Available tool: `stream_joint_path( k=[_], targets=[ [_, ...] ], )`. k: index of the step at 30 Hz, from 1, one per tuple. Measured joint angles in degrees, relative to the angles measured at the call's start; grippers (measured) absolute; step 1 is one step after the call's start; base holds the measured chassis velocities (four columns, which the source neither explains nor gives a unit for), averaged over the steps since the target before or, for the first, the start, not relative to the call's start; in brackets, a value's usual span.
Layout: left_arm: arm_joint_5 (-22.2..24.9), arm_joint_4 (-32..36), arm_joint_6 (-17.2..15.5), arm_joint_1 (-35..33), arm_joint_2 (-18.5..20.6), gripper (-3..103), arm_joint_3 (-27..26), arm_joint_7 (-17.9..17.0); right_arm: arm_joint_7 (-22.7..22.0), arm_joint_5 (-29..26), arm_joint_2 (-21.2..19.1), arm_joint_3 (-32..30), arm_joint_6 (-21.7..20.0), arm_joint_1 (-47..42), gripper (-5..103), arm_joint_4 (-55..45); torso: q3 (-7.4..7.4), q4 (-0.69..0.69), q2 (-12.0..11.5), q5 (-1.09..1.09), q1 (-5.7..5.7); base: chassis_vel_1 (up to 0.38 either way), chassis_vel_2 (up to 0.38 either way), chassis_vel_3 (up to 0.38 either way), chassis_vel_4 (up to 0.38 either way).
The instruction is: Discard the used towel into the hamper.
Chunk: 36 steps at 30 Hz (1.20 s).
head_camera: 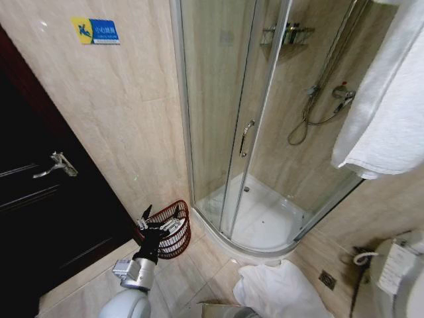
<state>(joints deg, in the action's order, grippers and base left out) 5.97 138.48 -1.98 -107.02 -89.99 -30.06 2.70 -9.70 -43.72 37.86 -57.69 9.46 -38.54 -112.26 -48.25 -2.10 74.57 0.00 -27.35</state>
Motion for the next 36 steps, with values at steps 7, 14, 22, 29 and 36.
stream_joint_path(
  k=[7,14,22,29,36],
  targets=[
    [0.0,0.0,0.0,0.0,0.0,100,0.0,0.0,-0.6,-0.2,1.1,11.7,-2.3,9.5,100,0.4,0.00,0.00,0.0,0.00,0.00,0.000,0.000,0.000,0.000],
    [0.0,0.0,0.0,0.0,0.0,100,0.0,0.0,-2.0,-0.1,1.0,19.3,-4.5,16.1,100,2.7,0.00,-0.01,0.0,-0.01,0.00,0.000,0.000,0.000,0.000],
    [0.0,0.0,0.0,0.0,0.0,100,0.0,0.0,-5.8,1.1,-2.0,20.7,-11.5,17.7,100,2.7,0.00,0.00,0.0,0.02,0.00,0.000,0.000,0.000,0.000],
    [0.0,0.0,0.0,0.0,0.0,100,0.0,0.0,-4.9,-2.0,-4.5,24.1,-13.9,21.8,101,4.0,0.01,0.01,0.0,0.00,0.01,0.000,0.000,0.000,0.000],
    [0.0,0.0,0.0,0.0,0.0,100,0.0,0.0,-5.4,-4.3,-3.7,28.4,-16.1,26.2,82,5.5,0.00,0.00,0.0,0.00,0.00,0.000,0.000,0.000,0.000]
  ],
)
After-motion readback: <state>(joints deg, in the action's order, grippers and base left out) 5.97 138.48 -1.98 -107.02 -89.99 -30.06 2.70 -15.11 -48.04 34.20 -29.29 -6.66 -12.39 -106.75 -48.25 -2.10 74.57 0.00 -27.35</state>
